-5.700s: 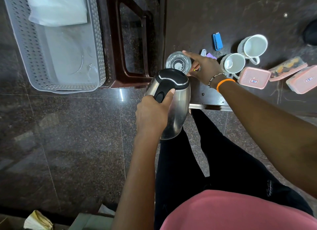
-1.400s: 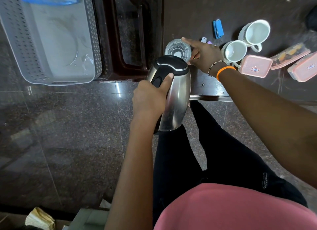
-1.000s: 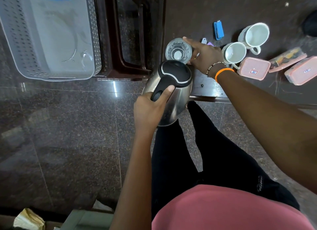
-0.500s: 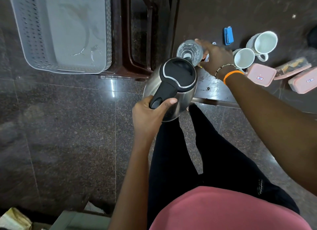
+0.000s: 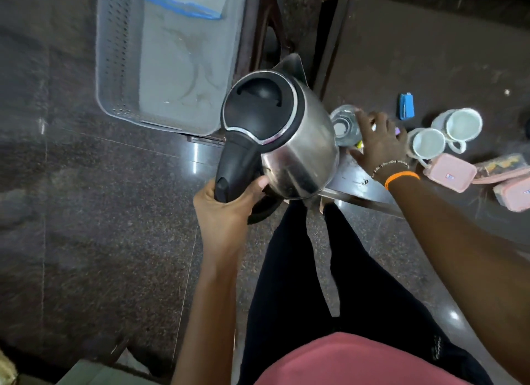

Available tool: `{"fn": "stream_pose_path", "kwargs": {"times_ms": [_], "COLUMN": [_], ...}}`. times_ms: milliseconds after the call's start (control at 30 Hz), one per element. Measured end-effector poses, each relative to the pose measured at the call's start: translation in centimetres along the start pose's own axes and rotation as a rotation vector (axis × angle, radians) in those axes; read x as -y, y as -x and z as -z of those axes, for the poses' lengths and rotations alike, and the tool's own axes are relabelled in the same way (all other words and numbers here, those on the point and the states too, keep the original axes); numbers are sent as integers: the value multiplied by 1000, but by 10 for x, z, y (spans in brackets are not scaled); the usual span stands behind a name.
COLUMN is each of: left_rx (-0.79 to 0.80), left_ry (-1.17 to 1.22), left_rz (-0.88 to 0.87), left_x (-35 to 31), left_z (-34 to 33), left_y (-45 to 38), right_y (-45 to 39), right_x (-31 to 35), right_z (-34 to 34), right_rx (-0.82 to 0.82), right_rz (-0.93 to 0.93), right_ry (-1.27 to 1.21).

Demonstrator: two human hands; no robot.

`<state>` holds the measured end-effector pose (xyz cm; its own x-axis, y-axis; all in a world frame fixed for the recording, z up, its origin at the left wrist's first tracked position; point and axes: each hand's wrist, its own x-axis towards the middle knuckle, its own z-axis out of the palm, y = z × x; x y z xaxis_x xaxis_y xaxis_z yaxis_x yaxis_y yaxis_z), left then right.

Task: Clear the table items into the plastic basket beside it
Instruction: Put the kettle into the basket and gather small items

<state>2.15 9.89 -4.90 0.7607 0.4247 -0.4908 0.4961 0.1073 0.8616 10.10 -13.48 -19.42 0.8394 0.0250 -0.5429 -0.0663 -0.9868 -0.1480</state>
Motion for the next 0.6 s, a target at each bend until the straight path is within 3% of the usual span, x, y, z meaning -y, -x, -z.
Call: {"fn": "stream_pose_path", "kwargs": {"times_ms": [300, 500, 600], "left_rx": [-246, -309, -319], "left_ry": [145, 103, 116], "left_rz": [-164, -261, -257], "left_x": [-55, -77, -78], "left_z": [48, 71, 73], "left_y": [-31, -79, -106], "right_y": [-4, -12, -10], "right_x": [26, 48, 75], "right_z": [3, 9, 14], "right_rx": [21, 87, -37], "right_rz": [-96, -165, -13], "right_ry": [85, 127, 37]}}
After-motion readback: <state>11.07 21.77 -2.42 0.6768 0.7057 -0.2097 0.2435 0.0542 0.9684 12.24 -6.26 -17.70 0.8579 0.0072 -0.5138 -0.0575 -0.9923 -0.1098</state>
